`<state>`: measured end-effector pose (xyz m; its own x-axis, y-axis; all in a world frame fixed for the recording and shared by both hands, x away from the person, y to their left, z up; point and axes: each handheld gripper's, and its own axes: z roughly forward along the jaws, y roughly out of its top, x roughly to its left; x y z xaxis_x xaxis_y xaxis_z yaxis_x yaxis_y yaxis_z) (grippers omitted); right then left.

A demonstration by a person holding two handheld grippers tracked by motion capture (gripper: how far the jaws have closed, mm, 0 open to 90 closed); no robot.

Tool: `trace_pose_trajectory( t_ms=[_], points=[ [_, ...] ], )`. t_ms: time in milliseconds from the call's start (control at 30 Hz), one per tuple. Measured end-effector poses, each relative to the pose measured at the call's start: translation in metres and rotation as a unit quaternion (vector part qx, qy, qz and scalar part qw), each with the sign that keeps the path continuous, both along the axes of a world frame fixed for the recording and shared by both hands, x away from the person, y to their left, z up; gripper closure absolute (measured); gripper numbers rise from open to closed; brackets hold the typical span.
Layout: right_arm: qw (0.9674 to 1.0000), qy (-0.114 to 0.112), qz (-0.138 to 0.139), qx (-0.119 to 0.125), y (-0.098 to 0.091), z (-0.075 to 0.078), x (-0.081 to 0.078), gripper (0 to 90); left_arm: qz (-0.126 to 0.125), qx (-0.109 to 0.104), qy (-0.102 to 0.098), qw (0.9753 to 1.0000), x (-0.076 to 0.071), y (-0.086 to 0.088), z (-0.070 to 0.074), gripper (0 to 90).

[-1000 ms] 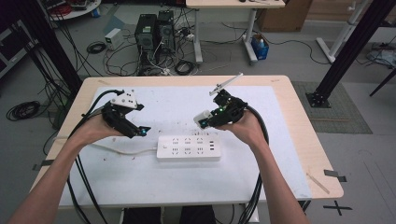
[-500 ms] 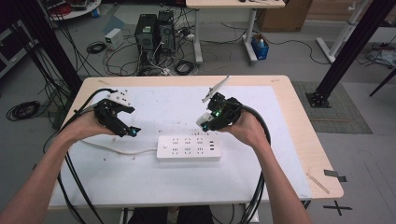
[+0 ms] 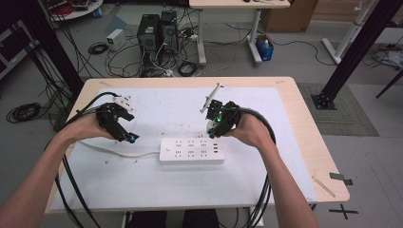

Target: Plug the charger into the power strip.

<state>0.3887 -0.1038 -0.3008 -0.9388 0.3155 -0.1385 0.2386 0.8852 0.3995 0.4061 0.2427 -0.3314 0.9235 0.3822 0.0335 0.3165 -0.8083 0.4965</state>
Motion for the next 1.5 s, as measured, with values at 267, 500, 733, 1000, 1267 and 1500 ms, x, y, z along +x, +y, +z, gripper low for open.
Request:
trace_pose_trajectory(
  t_ms=[267,500,733,1000,1267,1500],
  points=[
    [0.9979,0.024,0.038,-0.045,0.019,-0.018,0.012,62.0,0.003,-0.002,-0.001,1.0,-0.002,0.003,-0.002,14.8],
    [0.9948,0.033,0.078,-0.055,0.036,-0.033,0.019,62.0,0.007,0.0,0.001,1.0,-0.005,0.01,-0.007,14.8],
    [0.9927,0.048,0.107,-0.026,0.038,-0.039,0.026,62.1,0.014,0.0,0.002,0.9999,-0.007,0.015,-0.011,14.8],
    [0.9893,0.062,0.131,0.022,0.035,-0.044,0.032,62.2,0.02,-0.003,-0.008,0.9998,-0.012,0.019,-0.008,14.8],
    [0.9872,0.067,0.138,0.044,0.026,-0.049,0.035,62.2,0.024,0.001,-0.007,0.9997,-0.015,0.022,-0.01,14.8],
    [0.9848,0.068,0.152,0.048,0.019,-0.059,0.037,62.3,0.028,0.002,-0.013,0.9995,-0.016,0.025,-0.009,14.8]
  ],
)
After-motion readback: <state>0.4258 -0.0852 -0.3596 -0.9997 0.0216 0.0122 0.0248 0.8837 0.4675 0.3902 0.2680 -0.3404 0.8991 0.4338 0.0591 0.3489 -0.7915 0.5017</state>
